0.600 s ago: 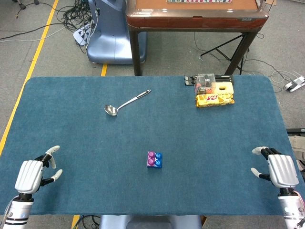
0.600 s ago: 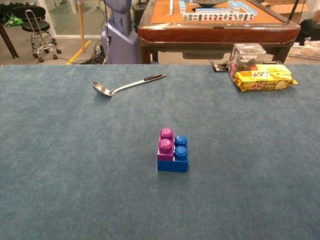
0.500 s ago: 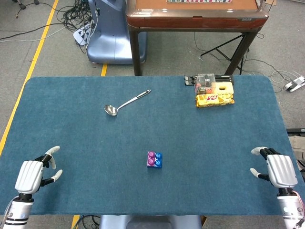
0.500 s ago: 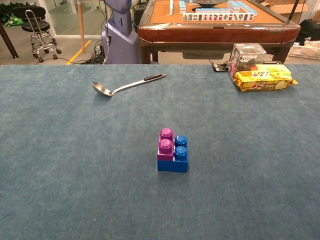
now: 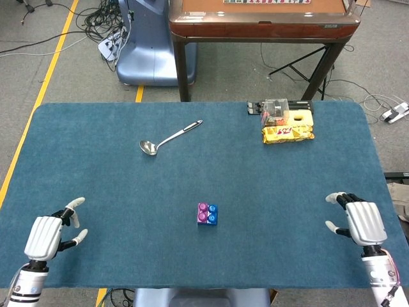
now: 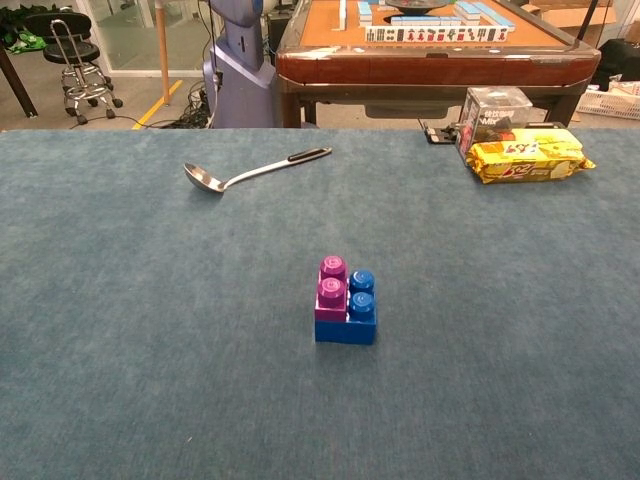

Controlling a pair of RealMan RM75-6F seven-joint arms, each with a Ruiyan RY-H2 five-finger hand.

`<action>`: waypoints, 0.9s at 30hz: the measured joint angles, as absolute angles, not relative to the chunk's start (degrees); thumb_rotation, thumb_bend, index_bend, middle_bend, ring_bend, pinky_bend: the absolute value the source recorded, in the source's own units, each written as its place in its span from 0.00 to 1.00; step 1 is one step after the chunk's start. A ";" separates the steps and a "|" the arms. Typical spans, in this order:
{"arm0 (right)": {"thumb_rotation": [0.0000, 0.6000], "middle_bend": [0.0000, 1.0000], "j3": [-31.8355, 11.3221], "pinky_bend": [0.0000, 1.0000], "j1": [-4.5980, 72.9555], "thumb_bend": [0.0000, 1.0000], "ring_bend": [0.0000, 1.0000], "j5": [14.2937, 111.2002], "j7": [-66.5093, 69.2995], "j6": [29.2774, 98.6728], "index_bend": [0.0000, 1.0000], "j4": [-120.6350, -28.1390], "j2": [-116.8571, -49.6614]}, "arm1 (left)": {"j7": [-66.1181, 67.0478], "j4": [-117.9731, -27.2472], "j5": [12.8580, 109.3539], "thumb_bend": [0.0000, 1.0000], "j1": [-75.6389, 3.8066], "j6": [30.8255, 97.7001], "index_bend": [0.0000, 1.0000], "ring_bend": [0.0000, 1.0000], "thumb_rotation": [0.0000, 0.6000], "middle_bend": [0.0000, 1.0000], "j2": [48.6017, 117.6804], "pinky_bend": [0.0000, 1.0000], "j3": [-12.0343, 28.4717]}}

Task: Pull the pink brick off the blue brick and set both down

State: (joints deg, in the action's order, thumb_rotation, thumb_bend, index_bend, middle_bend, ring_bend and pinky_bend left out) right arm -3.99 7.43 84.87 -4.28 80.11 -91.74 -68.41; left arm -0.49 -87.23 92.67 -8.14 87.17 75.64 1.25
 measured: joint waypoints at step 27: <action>1.00 0.45 -5.33 0.61 7.25 0.00 0.42 83.93 -6.80 82.09 0.43 -97.65 -62.65 | 5.00 -106.00 99.34 0.56 -25.60 68.16 0.28 1.00 1.00 1.00 70.47 1.00 4.33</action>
State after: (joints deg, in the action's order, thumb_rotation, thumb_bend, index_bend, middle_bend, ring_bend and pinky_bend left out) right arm -5.33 7.25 83.93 -6.80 82.09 -97.65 -62.65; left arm 5.00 -106.00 99.34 -25.60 68.16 70.47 4.33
